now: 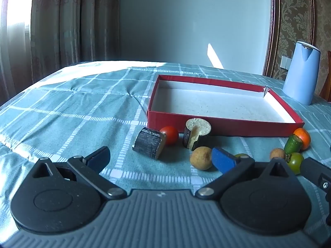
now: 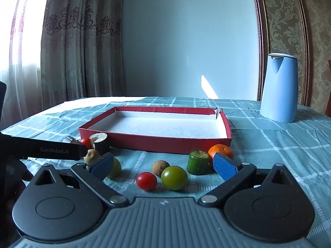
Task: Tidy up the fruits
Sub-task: 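Move the right gripper toward the green tomato in front of the tray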
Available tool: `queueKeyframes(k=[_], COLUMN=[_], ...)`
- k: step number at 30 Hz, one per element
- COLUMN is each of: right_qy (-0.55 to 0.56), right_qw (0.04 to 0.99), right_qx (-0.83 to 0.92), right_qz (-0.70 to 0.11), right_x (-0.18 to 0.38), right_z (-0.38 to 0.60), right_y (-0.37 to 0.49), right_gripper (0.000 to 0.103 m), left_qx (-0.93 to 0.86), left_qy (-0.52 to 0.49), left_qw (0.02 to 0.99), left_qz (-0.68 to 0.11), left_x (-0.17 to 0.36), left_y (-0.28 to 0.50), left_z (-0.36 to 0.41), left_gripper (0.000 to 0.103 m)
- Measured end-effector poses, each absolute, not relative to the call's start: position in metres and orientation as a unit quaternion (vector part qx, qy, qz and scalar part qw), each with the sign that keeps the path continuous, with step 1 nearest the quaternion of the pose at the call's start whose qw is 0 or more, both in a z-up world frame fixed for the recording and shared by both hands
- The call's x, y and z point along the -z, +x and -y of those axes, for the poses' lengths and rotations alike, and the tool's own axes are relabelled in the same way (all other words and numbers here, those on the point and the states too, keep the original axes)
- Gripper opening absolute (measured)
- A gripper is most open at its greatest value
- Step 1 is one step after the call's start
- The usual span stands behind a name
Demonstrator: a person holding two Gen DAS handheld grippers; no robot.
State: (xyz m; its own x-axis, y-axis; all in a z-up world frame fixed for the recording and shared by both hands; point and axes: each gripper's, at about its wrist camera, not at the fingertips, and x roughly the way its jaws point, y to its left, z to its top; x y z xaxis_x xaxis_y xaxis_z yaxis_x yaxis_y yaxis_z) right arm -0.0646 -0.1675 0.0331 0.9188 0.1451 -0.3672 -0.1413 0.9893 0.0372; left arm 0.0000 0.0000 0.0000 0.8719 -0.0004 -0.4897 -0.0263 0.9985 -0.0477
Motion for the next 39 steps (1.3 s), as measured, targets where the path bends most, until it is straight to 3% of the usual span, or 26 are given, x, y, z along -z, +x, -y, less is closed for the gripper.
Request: queueKeyframes(k=[39], right_qy=[0.023], right_qw=[0.979], right_qx=[-0.074], right_qz=[-0.187], right_x=[-0.0337], right_z=[0.1758], right_y=[-0.0708], right_gripper=[0.103], left_qx=[-0.012], left_qy=[-0.037], left_qw=[0.967], left_qz=[-0.253], left_x=[0.0019], left_y=[0.0006], left_z=[-0.0023], left_gripper=[0.103])
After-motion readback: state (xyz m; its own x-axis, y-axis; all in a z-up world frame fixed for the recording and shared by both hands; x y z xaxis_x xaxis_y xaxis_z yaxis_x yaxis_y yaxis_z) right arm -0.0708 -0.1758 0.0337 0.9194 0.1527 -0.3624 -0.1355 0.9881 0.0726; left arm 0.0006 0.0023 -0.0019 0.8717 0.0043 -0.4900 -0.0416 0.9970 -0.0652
